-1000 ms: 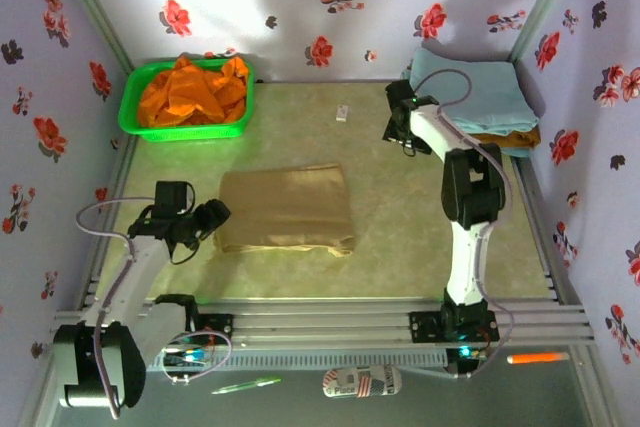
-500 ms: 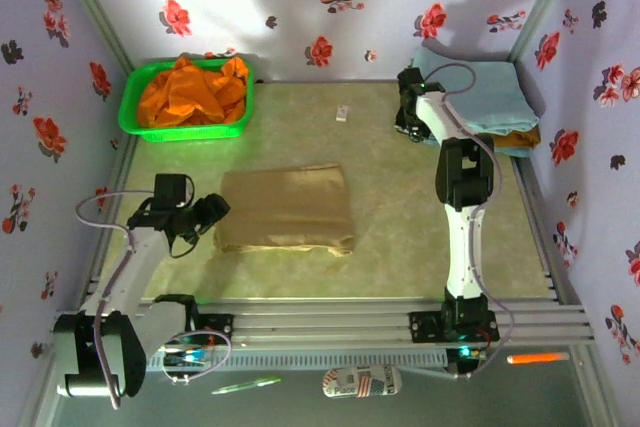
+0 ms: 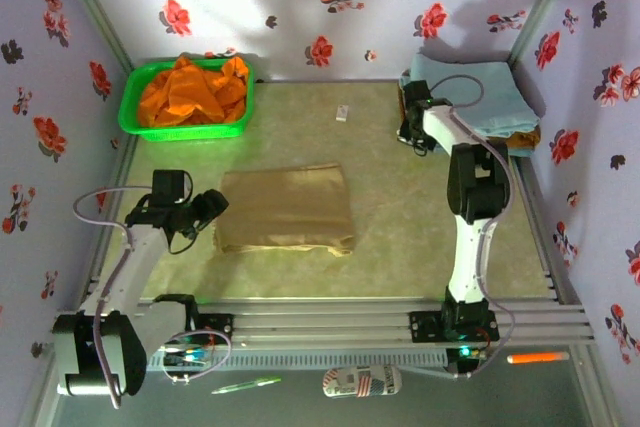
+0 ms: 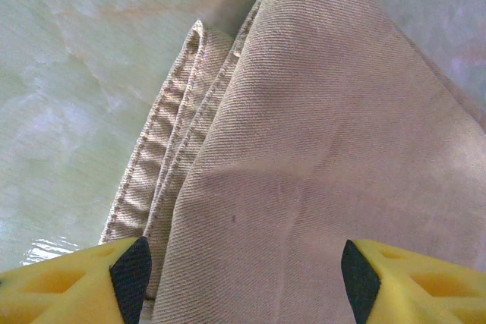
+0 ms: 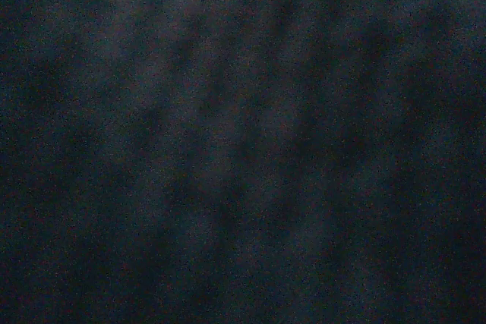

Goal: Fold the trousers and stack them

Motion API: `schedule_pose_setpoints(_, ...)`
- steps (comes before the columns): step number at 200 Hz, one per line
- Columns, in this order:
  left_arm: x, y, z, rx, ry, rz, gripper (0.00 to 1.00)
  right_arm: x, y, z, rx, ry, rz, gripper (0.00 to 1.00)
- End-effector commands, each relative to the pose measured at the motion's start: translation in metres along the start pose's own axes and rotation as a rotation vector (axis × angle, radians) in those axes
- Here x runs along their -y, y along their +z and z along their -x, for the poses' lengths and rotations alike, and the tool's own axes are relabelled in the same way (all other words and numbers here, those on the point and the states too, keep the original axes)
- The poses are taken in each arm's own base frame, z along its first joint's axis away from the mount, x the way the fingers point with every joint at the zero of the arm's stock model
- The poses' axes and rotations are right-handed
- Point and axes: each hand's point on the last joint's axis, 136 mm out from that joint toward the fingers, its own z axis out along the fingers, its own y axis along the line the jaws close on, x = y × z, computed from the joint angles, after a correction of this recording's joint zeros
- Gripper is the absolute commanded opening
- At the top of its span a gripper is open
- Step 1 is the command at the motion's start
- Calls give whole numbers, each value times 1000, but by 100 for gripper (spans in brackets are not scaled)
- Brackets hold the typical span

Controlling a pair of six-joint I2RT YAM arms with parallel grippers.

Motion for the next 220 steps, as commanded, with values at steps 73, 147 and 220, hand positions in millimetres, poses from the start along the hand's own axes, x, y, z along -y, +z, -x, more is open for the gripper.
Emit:
schedule_pose_setpoints(73,1,-7,-4,1,20,-29,72,-64,-49,-144,-54,-176,122,0)
schedule_pose_setpoints(147,-5,-4,-16,-63,55,-3,97,-75,-120,-163,-28,-285,193,57)
schedule_pose_setpoints(220,-15,51,-10,-136,69,147,84,-84,-136,-242,-247,-297,485,66)
